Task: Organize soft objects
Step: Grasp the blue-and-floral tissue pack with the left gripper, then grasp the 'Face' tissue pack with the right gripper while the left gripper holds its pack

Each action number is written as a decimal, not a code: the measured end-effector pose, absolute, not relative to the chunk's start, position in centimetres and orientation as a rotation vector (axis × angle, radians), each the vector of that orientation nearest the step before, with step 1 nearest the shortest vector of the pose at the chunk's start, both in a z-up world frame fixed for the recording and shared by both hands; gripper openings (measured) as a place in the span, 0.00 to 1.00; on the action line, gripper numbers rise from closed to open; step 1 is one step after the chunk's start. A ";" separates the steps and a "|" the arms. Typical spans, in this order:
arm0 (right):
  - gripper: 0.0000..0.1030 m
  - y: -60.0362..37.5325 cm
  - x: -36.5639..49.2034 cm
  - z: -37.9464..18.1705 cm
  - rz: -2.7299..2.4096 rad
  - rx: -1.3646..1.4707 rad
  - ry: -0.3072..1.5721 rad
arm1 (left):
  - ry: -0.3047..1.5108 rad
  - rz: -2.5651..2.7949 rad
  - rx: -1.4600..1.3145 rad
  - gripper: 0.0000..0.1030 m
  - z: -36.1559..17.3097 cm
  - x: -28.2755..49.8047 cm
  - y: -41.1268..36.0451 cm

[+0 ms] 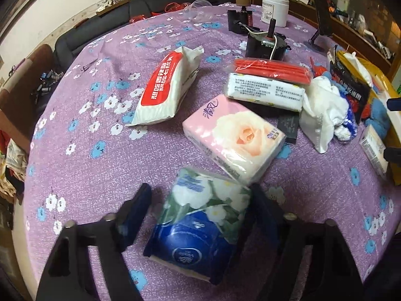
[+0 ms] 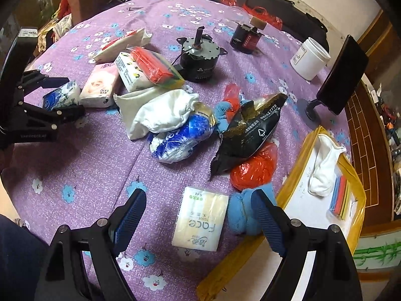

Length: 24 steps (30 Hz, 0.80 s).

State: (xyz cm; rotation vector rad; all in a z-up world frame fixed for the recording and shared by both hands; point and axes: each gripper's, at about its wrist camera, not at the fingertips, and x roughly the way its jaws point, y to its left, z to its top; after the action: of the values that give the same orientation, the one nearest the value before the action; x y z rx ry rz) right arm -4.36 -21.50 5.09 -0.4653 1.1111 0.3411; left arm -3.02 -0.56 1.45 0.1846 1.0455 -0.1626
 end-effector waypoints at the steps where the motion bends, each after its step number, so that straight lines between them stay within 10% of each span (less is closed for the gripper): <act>1: 0.86 -21.4 -4.3 5.1 0.342 -0.467 1.109 | 1.046 -0.168 0.177 0.64 1.5 -3.0 -0.6; 24: 0.86 -20.4 -5.3 5.7 0.353 -0.532 1.060 | 1.044 -0.169 0.178 0.58 1.5 -3.2 -0.8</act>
State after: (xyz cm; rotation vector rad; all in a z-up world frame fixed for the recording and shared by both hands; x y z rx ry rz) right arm -5.31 -20.37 5.67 -0.5316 1.0600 0.3529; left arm -3.19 -0.85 1.51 0.1778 1.0439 -0.1690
